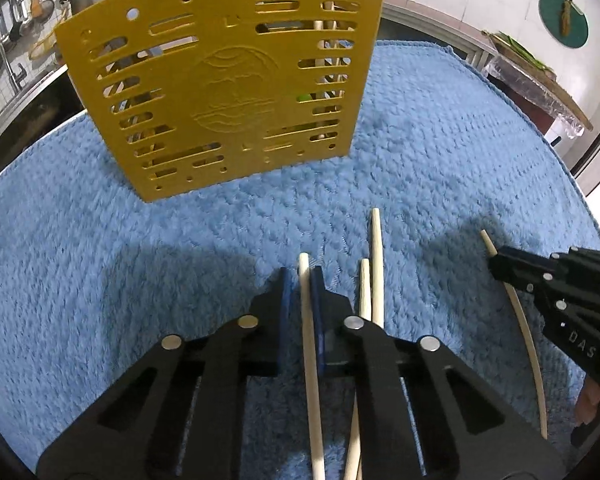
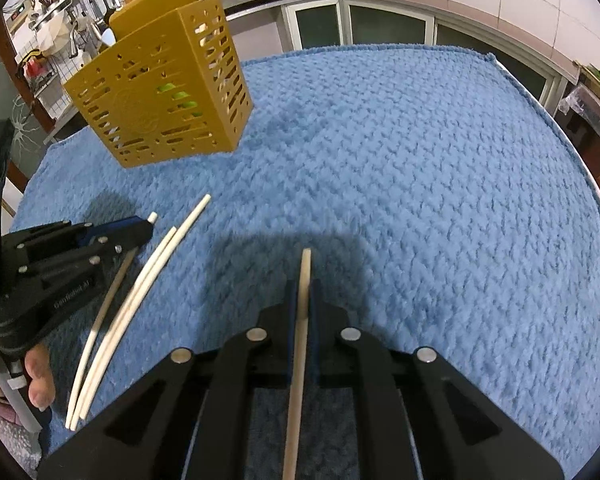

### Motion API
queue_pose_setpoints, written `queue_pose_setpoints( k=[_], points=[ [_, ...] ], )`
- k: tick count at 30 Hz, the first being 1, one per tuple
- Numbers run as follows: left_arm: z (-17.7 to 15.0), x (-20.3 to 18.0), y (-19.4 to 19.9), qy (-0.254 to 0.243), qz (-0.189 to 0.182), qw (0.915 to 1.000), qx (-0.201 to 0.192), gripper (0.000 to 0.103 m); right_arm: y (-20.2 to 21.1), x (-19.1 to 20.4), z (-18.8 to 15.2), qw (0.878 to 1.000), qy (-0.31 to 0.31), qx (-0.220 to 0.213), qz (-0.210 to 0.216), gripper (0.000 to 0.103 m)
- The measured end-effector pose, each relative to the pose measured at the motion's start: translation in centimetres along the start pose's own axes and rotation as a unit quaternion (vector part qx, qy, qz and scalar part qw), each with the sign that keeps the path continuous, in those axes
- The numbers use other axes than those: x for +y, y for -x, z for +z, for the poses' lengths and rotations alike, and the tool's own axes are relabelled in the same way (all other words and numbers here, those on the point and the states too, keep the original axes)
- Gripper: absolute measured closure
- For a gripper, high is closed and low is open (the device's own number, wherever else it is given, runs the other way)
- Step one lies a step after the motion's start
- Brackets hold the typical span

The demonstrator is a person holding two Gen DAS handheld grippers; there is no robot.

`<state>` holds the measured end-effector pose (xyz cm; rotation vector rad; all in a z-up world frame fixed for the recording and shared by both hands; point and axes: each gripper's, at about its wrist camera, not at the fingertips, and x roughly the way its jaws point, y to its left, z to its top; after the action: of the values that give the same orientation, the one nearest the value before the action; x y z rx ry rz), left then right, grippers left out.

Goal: Organize utensils
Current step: 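Grasp a chopstick with the right tool while the left tool grasps another chopstick, then lift both chopsticks and lower them into the yellow holder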

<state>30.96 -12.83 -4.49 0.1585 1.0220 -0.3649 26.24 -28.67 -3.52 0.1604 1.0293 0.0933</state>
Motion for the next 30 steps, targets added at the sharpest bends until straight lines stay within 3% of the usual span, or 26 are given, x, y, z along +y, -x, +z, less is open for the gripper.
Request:
queue_pose_setpoints(
  k=[6,11,16,21,23,30],
  points=[
    [-0.4,0.5,0.5,0.006,-0.008,1.0000,-0.001,0.099,-0.2,1.0,-0.1,0.999,0.018,0.010,-0.034,0.097],
    [-0.8,1.6,1.7,0.025,-0.024,0.9994,-0.010,0.099,0.5,0.8,0.3,1.000,0.006,-0.002,-0.023,0.097],
    [-1.1,2.6,4.2,0.040,-0.030,0.9979,-0.042,0.099,2.7,0.8,1.0,0.999,-0.008,-0.050,0.004,0.097],
    [-1.4,4.5,7.4,0.066,-0.030,0.9933,-0.090,0.099,5.2,1.2,1.8,0.991,-0.016,-0.125,0.042,0.097],
    [-1.3,5.4,8.7,0.074,-0.030,0.9911,-0.107,0.099,6.1,1.3,2.1,0.986,-0.018,-0.154,0.063,0.097],
    [-0.6,7.3,13.9,0.092,-0.018,0.9782,-0.185,0.099,8.3,2.3,3.4,0.971,-0.009,-0.225,0.077,0.097]
  ],
)
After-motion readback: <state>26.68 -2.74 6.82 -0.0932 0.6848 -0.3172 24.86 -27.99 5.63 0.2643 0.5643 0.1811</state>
